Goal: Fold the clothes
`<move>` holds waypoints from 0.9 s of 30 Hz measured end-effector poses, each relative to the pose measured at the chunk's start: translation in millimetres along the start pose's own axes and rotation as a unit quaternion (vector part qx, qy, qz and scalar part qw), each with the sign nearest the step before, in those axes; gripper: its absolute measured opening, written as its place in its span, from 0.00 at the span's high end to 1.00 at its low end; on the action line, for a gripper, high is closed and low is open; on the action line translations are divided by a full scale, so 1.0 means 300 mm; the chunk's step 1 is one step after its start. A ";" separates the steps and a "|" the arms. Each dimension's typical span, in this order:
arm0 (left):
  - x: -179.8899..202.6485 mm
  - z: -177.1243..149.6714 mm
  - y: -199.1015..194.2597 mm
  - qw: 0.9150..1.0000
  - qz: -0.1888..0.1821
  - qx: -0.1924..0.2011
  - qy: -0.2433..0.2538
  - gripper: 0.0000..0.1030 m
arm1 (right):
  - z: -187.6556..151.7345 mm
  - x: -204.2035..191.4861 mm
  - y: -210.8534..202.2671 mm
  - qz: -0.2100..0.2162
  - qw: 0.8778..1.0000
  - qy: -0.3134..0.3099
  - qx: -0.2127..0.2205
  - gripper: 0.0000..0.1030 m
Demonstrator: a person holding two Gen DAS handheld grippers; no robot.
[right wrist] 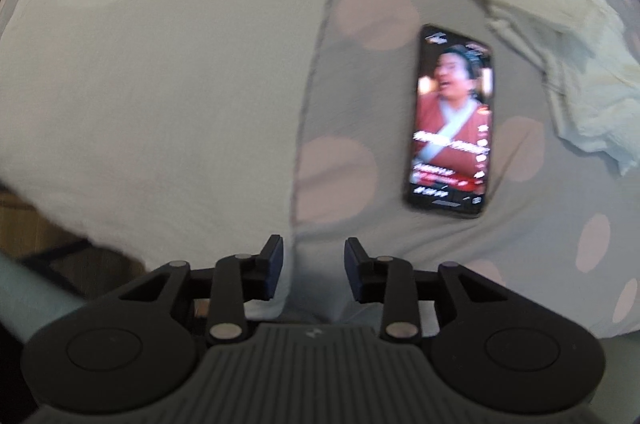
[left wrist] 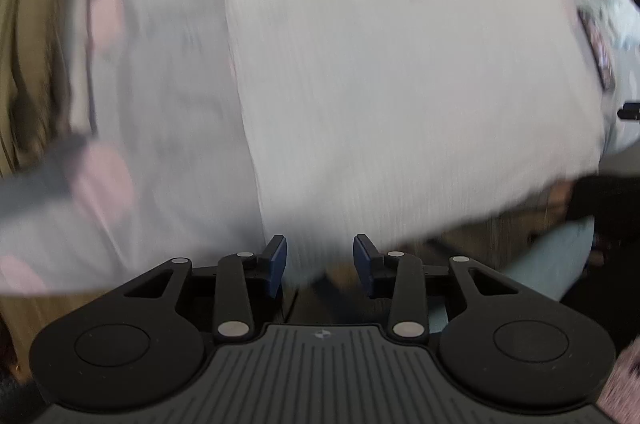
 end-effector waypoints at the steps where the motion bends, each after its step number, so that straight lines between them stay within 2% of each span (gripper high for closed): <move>1: -0.005 0.026 -0.010 1.000 0.000 0.016 -0.001 0.67 | 0.017 0.023 -0.008 -0.010 1.000 0.015 0.014 0.63; 4: -0.011 0.106 -0.036 0.998 -0.001 0.062 -0.007 0.67 | 0.067 0.093 -0.032 -0.039 0.996 0.058 0.056 0.59; 8: -0.016 0.208 -0.059 0.993 -0.004 0.116 -0.007 0.66 | 0.133 0.188 -0.066 -0.078 0.984 0.116 0.112 0.56; 12: -0.002 0.306 -0.047 0.987 -0.003 0.158 -0.008 0.63 | 0.189 0.310 -0.095 -0.114 0.962 0.185 0.167 0.53; 15: -0.010 0.360 -0.025 0.983 0.004 0.181 -0.016 0.62 | 0.208 0.387 -0.087 -0.122 0.942 0.244 0.198 0.53; 18: -0.029 0.407 -0.004 0.981 0.002 0.191 -0.028 0.62 | 0.235 0.434 -0.081 -0.125 0.927 0.278 0.220 0.51; 21: -0.050 0.427 0.034 0.982 0.013 0.182 -0.039 0.62 | 0.268 0.477 -0.063 -0.127 0.913 0.308 0.234 0.51; 27: -0.061 0.461 0.063 0.982 0.026 0.183 -0.041 0.62 | 0.320 0.599 0.008 -0.132 0.889 0.369 0.236 0.52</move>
Point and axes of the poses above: each gripper's, at about its wrist camera, not at the fingertips, and y roughly the way its jaws point, x to its right, z to its top, the point moved 3 cm from there along y, roughly the way its jaws point, and after that the axes turned 14 degrees about x, right-handed, at the moved point
